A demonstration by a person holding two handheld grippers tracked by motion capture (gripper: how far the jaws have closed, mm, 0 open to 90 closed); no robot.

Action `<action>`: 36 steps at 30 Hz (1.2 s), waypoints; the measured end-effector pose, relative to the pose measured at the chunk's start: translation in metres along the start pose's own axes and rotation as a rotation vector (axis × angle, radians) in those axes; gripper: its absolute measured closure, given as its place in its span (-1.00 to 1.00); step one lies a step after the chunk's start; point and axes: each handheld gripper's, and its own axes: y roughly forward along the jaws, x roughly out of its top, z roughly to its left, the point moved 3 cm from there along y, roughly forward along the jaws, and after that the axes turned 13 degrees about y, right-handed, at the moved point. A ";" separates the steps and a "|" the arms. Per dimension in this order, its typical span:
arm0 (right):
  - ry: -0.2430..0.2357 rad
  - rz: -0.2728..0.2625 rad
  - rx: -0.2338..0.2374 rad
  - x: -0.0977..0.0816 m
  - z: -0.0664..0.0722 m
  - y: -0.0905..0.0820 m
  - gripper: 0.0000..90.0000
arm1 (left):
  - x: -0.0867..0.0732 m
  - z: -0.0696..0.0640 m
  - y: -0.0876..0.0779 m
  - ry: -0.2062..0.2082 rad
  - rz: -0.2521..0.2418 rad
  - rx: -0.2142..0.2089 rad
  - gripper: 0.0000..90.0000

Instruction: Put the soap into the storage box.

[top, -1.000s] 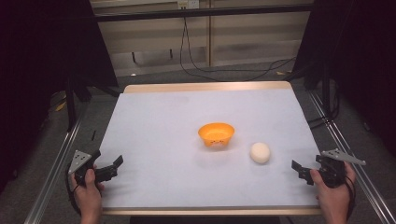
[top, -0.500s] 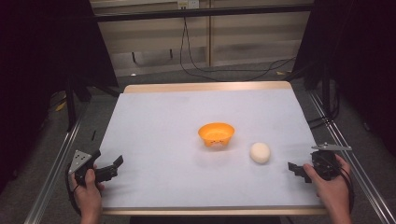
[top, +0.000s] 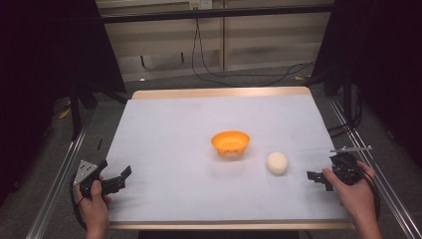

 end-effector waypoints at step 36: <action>-0.017 0.071 0.052 0.027 0.049 0.011 -0.93 | 0.000 0.000 0.000 -0.006 0.004 -0.003 -0.97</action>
